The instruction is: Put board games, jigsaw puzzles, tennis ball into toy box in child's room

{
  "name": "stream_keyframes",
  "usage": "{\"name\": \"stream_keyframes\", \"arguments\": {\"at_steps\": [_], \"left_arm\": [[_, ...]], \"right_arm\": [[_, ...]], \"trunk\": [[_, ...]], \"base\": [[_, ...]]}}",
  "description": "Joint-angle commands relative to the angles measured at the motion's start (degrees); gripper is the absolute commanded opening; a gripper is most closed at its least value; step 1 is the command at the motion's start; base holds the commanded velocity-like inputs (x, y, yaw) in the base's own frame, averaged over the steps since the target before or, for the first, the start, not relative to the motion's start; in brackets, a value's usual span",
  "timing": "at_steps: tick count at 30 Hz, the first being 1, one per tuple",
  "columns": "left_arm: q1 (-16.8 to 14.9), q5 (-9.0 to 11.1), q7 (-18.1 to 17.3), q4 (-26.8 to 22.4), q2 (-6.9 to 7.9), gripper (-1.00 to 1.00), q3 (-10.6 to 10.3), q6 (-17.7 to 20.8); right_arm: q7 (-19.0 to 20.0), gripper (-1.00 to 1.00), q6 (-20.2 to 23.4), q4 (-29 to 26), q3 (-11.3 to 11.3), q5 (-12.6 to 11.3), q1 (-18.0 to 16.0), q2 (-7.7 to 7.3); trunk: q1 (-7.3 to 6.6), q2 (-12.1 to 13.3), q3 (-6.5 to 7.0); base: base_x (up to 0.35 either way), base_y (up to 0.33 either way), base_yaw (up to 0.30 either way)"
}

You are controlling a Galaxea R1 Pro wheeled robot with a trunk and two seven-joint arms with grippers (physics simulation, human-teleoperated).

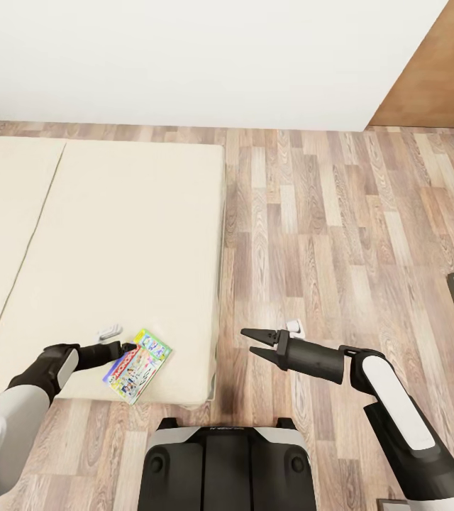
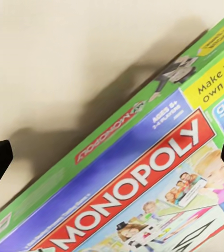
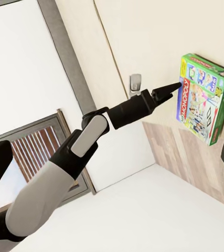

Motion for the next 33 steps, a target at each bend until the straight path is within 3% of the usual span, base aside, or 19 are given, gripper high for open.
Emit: {"name": "stream_keyframes", "arguments": {"at_steps": [1,18,33], "left_arm": [[-0.01,-0.32,-0.29,-0.05,-0.04,1.00,0.45,0.45],[0.74,-0.46,-0.06,0.19,0.01,1.00,0.35,-1.91],[1.21,-2.89,0.08,0.51,0.39,1.00,0.37,-2.75]], "right_arm": [[-0.13,1.00,0.09,-0.03,0.06,-0.14,-0.03,-0.03],[-0.13,1.00,0.09,0.05,0.03,-0.14,-0.03,-0.04],[-0.18,1.00,0.09,0.06,0.01,-0.14,-0.03,-0.02]], "trunk": [[0.03,-0.09,-0.06],[0.03,-0.09,-0.06],[0.03,-0.09,-0.06]], "base": [[0.000,0.000,0.000],[0.000,0.000,0.000],[0.000,0.000,0.000]]}}
